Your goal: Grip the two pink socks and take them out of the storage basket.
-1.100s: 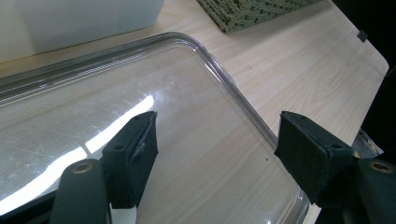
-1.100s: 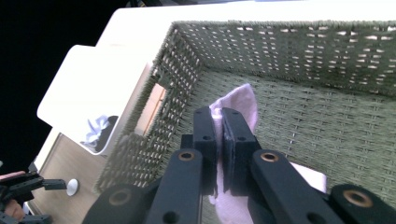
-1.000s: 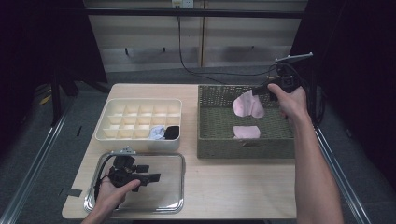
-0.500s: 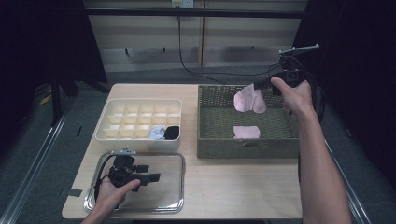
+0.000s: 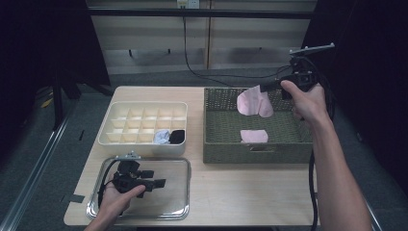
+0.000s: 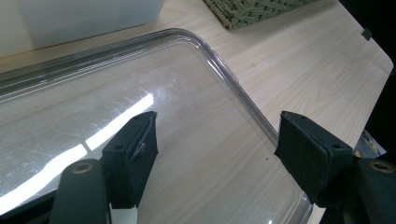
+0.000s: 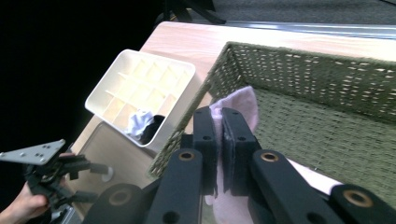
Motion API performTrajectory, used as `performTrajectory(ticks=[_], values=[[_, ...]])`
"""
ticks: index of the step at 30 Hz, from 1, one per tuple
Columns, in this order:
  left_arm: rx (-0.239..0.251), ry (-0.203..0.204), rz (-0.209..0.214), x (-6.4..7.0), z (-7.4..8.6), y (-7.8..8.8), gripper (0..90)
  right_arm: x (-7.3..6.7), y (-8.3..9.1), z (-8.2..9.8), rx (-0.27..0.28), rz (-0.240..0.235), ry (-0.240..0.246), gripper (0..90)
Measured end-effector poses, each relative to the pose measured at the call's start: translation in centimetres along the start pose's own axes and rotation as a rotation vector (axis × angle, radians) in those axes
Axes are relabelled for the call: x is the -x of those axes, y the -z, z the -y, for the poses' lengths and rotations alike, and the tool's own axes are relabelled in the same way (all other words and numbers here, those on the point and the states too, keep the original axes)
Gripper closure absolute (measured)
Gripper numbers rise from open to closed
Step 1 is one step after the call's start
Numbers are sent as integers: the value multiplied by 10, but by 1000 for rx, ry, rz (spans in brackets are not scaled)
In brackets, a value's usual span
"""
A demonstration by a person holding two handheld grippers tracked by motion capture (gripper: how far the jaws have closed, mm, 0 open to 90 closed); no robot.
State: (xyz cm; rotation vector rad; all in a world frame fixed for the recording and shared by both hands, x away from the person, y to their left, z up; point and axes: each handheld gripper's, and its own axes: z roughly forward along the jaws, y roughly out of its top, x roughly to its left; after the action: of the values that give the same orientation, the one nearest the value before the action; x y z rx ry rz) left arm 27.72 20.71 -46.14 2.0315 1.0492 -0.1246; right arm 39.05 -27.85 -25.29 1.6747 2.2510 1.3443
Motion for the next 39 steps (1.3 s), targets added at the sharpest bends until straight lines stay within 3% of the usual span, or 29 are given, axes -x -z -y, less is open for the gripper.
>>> performTrajectory(ticks=[6,13,23,39], values=[[1,2,-2,0,0,0,304,-11,8,11,15,0,36,854],[-9,-4,1,1,0,-3,297,-11,14,28,37,-36,46,854],[1,4,-9,-1,0,-3,297,-33,26,48,54,-41,94,854],[1,3,-13,-2,-1,-3,299,-60,42,94,44,-102,160,854]])
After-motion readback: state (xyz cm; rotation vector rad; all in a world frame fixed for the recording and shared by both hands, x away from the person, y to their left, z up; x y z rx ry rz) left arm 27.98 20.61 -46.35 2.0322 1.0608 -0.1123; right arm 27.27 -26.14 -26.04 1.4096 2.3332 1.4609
